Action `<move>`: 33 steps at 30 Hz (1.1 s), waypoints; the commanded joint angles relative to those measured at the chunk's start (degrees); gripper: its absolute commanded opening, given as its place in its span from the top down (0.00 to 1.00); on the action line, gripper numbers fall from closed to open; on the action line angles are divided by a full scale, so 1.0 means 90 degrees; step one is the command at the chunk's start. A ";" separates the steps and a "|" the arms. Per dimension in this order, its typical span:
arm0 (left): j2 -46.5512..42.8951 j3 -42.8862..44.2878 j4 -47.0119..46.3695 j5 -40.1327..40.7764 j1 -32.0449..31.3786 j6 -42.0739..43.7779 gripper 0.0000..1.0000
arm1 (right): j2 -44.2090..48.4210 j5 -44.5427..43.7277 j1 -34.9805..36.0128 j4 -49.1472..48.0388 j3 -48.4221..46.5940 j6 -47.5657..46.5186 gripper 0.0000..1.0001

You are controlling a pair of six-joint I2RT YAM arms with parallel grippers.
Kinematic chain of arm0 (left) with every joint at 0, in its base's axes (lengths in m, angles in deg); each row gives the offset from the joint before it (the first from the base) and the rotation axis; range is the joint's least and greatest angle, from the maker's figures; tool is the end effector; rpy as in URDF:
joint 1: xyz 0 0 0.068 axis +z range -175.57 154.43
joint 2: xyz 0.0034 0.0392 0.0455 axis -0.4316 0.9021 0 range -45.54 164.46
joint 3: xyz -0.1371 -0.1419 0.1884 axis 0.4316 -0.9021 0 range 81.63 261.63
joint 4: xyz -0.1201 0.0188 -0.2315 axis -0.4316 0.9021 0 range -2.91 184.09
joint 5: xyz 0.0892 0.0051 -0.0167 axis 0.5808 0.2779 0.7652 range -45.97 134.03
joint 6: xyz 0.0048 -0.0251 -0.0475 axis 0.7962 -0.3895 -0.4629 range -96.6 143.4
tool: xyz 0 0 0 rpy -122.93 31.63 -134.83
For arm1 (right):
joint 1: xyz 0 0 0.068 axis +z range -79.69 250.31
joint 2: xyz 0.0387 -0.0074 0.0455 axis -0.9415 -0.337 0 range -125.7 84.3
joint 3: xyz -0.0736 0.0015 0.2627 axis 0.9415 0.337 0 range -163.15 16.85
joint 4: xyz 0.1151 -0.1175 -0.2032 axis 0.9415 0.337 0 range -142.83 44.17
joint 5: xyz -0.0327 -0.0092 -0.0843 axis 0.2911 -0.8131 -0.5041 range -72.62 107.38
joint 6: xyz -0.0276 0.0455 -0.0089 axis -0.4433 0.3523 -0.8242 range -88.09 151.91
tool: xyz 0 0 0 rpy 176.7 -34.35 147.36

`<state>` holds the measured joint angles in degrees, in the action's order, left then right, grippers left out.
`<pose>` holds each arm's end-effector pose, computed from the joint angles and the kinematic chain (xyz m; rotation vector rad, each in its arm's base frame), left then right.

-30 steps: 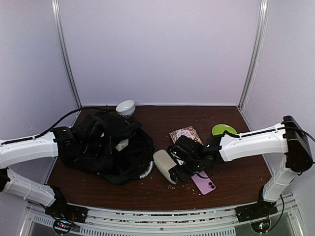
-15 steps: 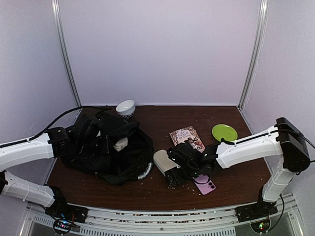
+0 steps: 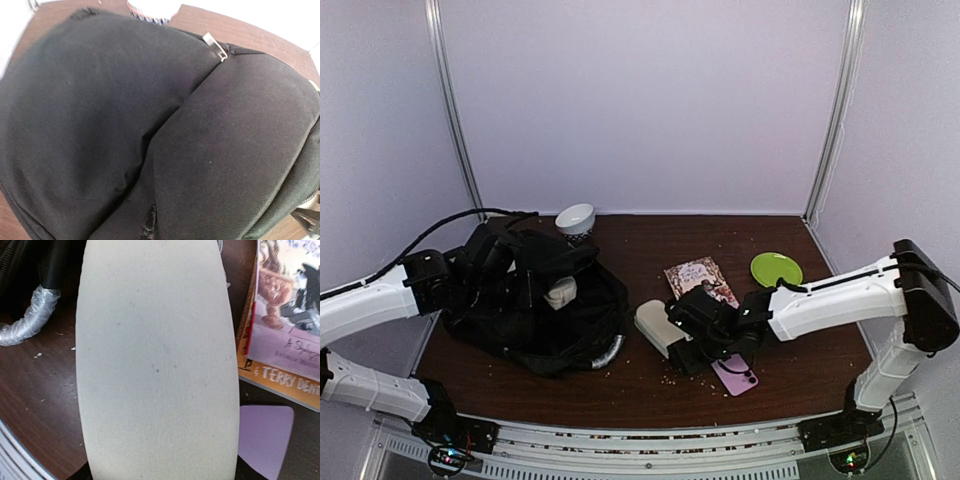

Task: Pack the student bag
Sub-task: Pick up the stationery from the center of the board, then place the stationery in the student bag.

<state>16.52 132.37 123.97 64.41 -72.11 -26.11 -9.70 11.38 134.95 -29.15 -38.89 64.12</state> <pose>0.1602 -0.1510 0.2774 -0.2244 2.3678 -0.3885 0.1401 0.2870 0.1758 -0.7228 2.6122 0.4126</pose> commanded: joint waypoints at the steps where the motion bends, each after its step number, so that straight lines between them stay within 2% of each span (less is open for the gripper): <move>1: -0.0295 0.0706 0.0421 0.0564 0.0044 0.0075 1.00 | 0.1185 0.0052 0.0047 0.0151 -0.0139 -0.0536 0.44; 6: -0.0358 0.0758 0.0515 0.0530 0.0044 0.0067 1.00 | 0.1439 0.0524 0.0218 0.0683 -0.0708 -0.0770 0.46; 13: -0.0372 0.0859 0.0522 0.0533 0.0041 0.0071 1.00 | 0.0924 0.1844 0.0460 0.0380 -0.1718 -0.0890 0.46; 19: -0.0435 0.0850 0.0267 0.0348 0.0044 0.0062 1.00 | -0.0440 0.2789 0.0481 0.0319 -0.2851 -0.0702 0.46; 33: -0.0566 0.0181 -0.0959 -0.0506 0.0042 -0.0201 1.00 | -0.3309 0.2531 0.0222 0.0731 -0.5463 -0.0355 0.46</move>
<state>13.73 134.82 127.60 63.17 -72.01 -25.96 -36.52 34.11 138.27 -21.67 -82.69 59.13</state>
